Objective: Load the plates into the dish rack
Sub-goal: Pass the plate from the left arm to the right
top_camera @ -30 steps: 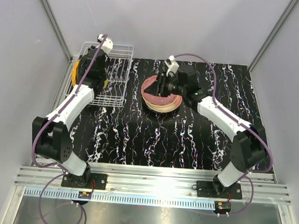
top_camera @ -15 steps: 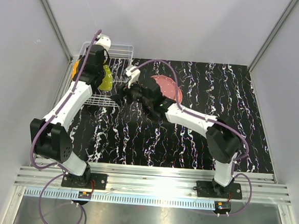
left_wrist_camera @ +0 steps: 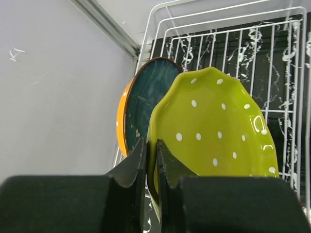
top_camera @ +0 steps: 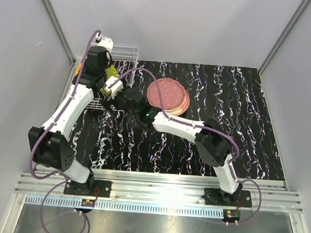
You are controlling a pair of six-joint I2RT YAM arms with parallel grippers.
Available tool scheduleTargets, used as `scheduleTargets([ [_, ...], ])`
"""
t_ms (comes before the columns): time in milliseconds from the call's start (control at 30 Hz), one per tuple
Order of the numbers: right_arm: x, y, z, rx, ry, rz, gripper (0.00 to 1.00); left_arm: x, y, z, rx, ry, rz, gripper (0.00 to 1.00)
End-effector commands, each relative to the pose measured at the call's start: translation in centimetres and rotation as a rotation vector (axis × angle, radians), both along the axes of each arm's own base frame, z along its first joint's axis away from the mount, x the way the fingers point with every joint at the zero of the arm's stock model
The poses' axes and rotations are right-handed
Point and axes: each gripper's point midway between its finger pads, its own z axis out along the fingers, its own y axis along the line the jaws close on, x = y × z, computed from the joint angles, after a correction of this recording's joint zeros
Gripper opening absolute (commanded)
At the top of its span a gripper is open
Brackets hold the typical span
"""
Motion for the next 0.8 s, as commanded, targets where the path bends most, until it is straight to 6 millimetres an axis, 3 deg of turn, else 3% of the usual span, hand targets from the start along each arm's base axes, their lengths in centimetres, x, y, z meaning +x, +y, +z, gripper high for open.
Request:
scheduleTargets([
  [0, 3.5, -0.3, 0.8, -0.029, -0.079, -0.158, 0.96, -1.0, 0.0, 10.0, -0.113, -0.295, -0.002, 0.00],
  [100, 4.5, 0.3, 0.9, -0.047, -0.113, -0.202, 0.96, -1.6, -0.1, 10.6, -0.132, -0.297, -0.005, 0.00],
  [133, 5.2, 0.1, -0.1, -0.068, -0.120, -0.246, 0.95, -1.6, -0.3, 10.7, -0.143, -0.296, -0.013, 0.00],
  [267, 6.4, -0.4, 0.7, -0.063, -0.185, -0.360, 0.81, -2.0, -0.8, 10.9, -0.186, -0.290, -0.028, 0.00],
  [333, 6.5, -0.8, 1.6, -0.046, -0.226, -0.388, 0.56, -2.1, -1.0, 10.7, -0.206, -0.279, -0.030, 0.00],
  [367, 6.6, -1.0, 2.1, -0.031, -0.245, -0.400, 0.35, -2.1, -1.0, 10.3, -0.208, -0.266, -0.031, 0.00],
  [600, 4.6, -1.0, 4.5, 0.001, -0.349, -0.364, 0.01, -2.0, -1.6, 9.3, -0.249, -0.247, -0.042, 0.00],
  [633, 4.3, -1.0, 4.6, 0.007, -0.358, -0.360, 0.00, -2.0, -1.6, 9.2, -0.260, -0.249, -0.038, 0.00],
  [667, 4.0, -1.0, 4.6, 0.000, -0.363, -0.351, 0.00, -2.1, -1.6, 9.1, -0.267, -0.251, -0.035, 0.02],
  [700, 3.7, -1.0, 5.3, 0.010, -0.365, -0.335, 0.00, -2.1, -1.7, 9.0, -0.274, -0.248, -0.035, 0.16],
  [767, 3.2, -0.9, 5.2, 0.009, -0.360, -0.310, 0.00, -2.3, -1.8, 8.8, -0.297, -0.245, -0.038, 0.25],
])
